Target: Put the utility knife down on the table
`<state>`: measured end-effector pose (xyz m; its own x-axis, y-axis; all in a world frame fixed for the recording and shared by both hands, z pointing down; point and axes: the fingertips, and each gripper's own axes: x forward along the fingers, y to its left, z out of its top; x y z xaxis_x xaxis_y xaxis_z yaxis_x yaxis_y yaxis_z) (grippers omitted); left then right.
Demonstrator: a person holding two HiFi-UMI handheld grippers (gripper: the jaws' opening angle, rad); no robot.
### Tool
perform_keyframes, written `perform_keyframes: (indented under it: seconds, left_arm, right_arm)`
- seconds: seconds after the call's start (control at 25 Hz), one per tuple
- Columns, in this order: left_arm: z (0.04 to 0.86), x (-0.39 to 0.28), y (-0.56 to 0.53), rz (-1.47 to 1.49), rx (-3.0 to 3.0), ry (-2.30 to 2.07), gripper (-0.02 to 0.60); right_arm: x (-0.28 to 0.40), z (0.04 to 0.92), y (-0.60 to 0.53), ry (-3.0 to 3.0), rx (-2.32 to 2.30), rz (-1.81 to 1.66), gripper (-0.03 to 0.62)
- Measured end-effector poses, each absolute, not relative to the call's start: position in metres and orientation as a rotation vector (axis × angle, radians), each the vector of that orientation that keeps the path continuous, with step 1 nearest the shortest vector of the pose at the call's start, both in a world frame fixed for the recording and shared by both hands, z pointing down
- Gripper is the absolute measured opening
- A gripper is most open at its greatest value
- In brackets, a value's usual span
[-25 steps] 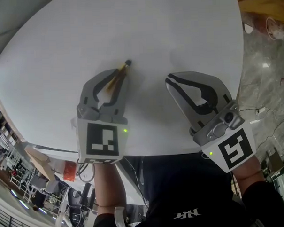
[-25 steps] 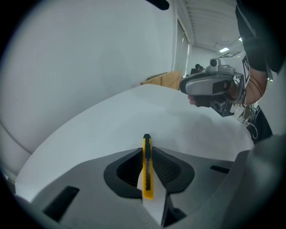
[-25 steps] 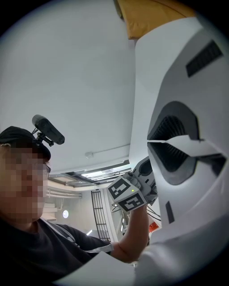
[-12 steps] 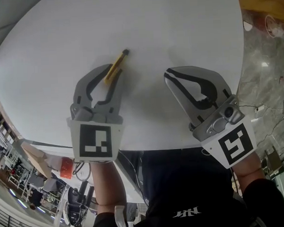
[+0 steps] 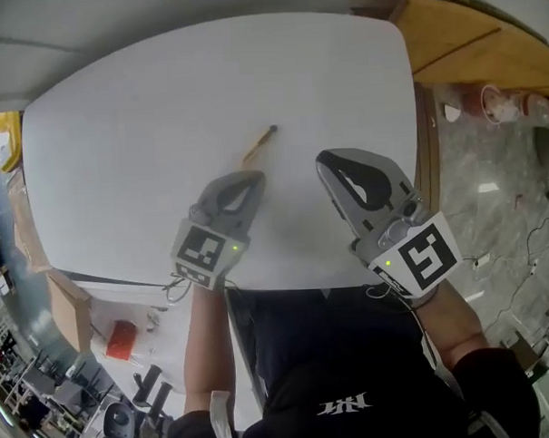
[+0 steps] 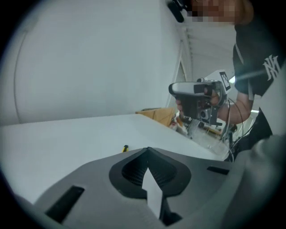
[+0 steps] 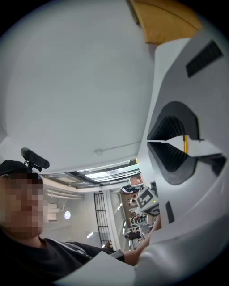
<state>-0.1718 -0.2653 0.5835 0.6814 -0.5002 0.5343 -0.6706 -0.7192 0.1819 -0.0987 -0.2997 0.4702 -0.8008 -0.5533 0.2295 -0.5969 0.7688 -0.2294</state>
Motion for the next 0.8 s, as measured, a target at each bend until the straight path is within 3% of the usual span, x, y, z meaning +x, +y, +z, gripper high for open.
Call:
perform_keyframes:
  seconds: [0.16, 0.44, 0.64, 0.8]
  left_arm:
    - [0.568, -0.159, -0.212, 0.576, 2.528, -0.776, 0.006]
    - [0.513, -0.123, -0.118, 0.519, 2.54, -0.461, 0.005]
    - [0.449, -0.117, -0.093, 0.419, 2.599, -0.594, 0.005]
    - [0.396, -0.104, -0.056, 0.365, 2.649, -0.762, 0.005]
  right_arm:
    - [-0.114, 0.408, -0.259, -2.799, 0.835, 0.362, 0.005]
    - [-0.135, 0.409, -0.091, -2.569, 0.001, 0.587, 0.005]
    - [-0.109, 0.379, -0.053, -2.52, 0.027, 0.275, 0.005]
    - [-0.089, 0.347, -0.032, -2.638, 0.183, 0.214, 0.005]
